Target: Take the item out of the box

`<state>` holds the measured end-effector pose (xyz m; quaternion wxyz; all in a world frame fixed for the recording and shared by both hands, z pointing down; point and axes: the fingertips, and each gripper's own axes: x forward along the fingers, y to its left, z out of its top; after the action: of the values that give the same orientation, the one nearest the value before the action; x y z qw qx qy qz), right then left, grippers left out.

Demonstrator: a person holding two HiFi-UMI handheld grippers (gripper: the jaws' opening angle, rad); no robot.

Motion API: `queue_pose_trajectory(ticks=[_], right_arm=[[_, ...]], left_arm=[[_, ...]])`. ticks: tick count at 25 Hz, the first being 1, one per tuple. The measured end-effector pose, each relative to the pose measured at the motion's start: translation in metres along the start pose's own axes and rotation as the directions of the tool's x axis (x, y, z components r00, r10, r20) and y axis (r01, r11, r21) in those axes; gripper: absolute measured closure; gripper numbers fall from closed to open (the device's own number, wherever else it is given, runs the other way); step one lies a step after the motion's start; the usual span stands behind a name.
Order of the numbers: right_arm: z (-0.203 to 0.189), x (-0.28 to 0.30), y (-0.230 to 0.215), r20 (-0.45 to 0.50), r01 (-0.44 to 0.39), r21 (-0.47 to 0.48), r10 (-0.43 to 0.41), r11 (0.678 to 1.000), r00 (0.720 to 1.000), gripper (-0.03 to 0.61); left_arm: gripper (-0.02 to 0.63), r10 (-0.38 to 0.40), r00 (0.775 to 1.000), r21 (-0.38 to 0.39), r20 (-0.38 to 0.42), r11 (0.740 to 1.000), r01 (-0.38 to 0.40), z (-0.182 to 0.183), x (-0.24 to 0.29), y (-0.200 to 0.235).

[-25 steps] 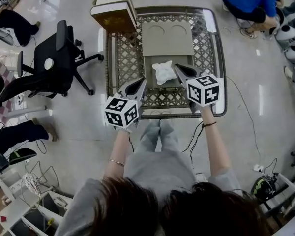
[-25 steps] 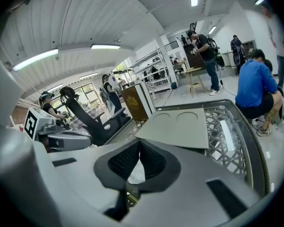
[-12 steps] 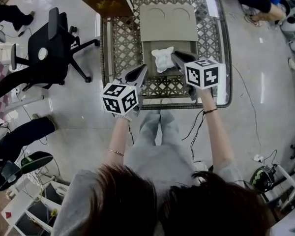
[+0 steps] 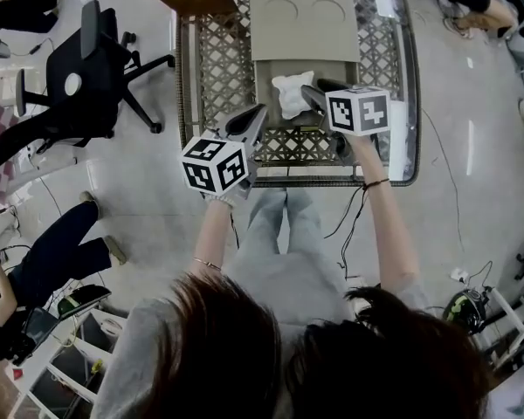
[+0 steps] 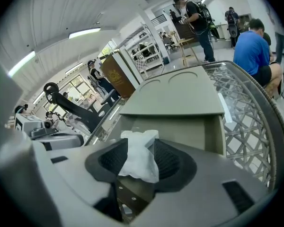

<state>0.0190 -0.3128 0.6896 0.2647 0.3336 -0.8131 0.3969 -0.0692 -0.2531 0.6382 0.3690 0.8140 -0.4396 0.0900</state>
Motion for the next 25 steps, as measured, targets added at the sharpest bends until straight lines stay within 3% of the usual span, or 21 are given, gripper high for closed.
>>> queue_pose_trajectory(ticks=[11,14,25], right_arm=[[-0.013,0.023,-0.004,-0.123,0.007,0.023,-0.004,1.0,0.992,0.403],[-0.018,0.026,-0.007,-0.156,0.032,0.0,-0.032,0.999,0.987,0.465],[-0.018,0.028,-0.004,-0.188,0.028,-0.012,-0.03,1.0,0.982,0.509]], left_arm=[[0.597,0.004,1.0,-0.022,-0.011,1.0,-0.005,-0.003,0.006,0.004],[0.597,0.008,1.0,-0.026,-0.01,1.0,-0.009,-0.003,0.005,0.006],[0.597,0.012,1.0,-0.033,-0.011,0.999,-0.012,-0.004,0.004,0.004]])
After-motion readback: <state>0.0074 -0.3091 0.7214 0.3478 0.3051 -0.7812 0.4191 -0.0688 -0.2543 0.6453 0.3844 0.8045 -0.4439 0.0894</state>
